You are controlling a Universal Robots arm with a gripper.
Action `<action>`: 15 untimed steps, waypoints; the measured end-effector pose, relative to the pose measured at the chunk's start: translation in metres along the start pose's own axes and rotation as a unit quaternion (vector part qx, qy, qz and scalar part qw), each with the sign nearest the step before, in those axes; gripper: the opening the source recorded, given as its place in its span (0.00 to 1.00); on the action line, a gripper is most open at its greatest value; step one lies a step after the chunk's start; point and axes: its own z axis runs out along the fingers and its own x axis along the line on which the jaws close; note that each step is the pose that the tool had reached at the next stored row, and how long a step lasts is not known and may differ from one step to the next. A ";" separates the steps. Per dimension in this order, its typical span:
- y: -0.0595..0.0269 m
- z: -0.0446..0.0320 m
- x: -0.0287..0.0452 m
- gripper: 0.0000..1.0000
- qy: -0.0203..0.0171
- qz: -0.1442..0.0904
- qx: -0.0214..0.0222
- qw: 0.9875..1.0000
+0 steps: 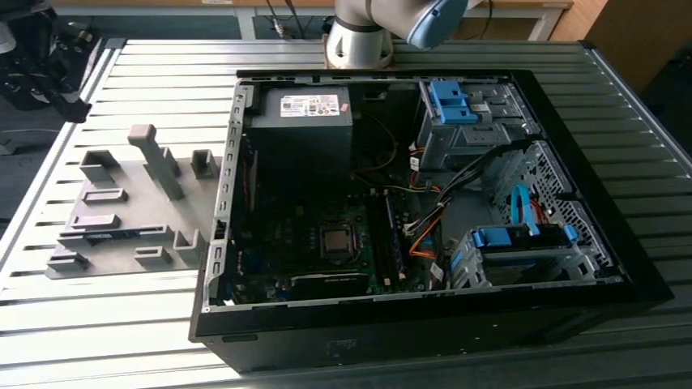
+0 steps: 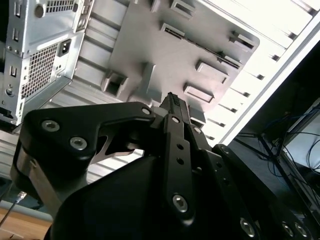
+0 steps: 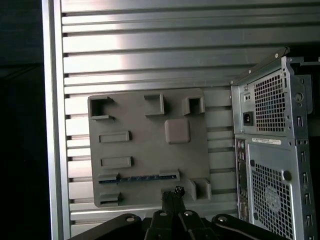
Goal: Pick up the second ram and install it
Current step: 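Reach for the second ram, then pick up the second ram and move it above second insertion slot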
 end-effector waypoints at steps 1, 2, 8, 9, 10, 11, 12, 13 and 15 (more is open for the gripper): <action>-0.0013 0.0000 0.0024 0.11 0.000 0.000 0.000 1.000; -0.0019 0.0000 0.0044 0.11 0.000 0.000 0.000 1.000; -0.0021 -0.0001 0.0055 0.11 0.000 0.000 0.000 1.000; -0.0021 -0.0001 0.0055 0.11 0.000 0.000 0.000 1.000; -0.0021 -0.0001 0.0055 0.11 0.000 0.000 0.000 1.000; -0.0021 -0.0001 0.0055 0.11 0.000 0.000 0.000 1.000; -0.0021 -0.0001 0.0055 0.11 0.000 0.000 0.000 1.000; -0.0021 -0.0001 0.0056 0.11 0.000 0.000 0.000 1.000; -0.0021 -0.0001 0.0056 0.11 0.000 0.000 0.000 1.000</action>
